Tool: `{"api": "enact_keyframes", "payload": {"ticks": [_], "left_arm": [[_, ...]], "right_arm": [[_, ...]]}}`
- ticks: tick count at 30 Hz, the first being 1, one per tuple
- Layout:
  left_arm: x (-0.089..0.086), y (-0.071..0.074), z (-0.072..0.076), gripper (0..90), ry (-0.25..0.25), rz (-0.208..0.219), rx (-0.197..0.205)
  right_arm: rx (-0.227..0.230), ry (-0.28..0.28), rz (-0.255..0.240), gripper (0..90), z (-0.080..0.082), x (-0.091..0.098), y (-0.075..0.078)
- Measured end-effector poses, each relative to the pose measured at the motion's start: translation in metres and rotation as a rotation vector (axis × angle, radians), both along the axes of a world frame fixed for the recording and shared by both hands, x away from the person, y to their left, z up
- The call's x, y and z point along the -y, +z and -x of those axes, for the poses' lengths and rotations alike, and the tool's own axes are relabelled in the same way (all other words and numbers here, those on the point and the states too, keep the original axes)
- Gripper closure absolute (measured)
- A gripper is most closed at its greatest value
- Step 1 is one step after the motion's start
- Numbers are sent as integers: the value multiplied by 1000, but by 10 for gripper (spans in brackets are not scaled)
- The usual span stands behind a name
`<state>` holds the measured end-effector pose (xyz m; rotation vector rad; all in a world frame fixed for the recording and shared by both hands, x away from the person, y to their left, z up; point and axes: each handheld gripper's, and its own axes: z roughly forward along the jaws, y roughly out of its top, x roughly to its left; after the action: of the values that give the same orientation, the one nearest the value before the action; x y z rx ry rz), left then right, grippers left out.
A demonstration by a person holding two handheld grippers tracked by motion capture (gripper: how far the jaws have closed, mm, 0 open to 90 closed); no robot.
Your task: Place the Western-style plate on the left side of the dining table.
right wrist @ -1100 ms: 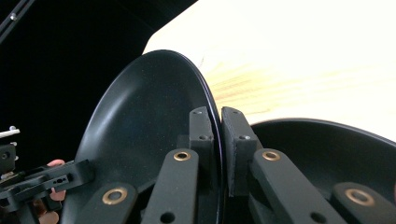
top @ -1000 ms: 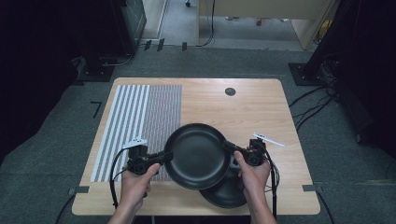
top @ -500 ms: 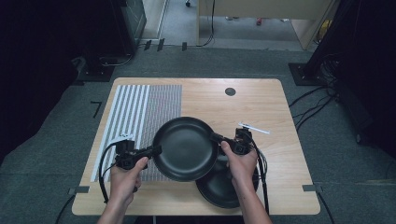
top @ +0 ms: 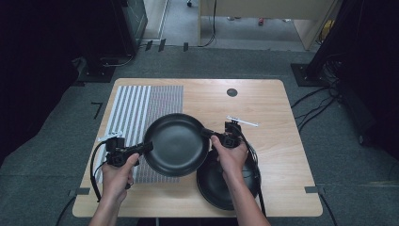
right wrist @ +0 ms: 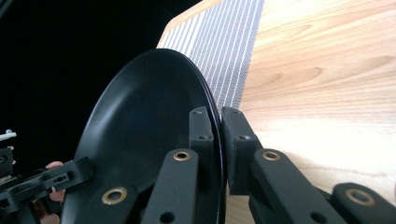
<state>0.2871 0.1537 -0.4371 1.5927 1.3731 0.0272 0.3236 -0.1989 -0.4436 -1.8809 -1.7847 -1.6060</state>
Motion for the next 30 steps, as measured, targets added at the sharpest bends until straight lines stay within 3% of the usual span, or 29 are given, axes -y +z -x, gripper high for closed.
{"api": "enact_keyframes", "payload": {"ticks": [30], "left_arm": [[-48, -14, -41, 745, 124, 26, -27]], "right_arm": [[-28, 69, 37, 840, -64, -57, -4]]}}
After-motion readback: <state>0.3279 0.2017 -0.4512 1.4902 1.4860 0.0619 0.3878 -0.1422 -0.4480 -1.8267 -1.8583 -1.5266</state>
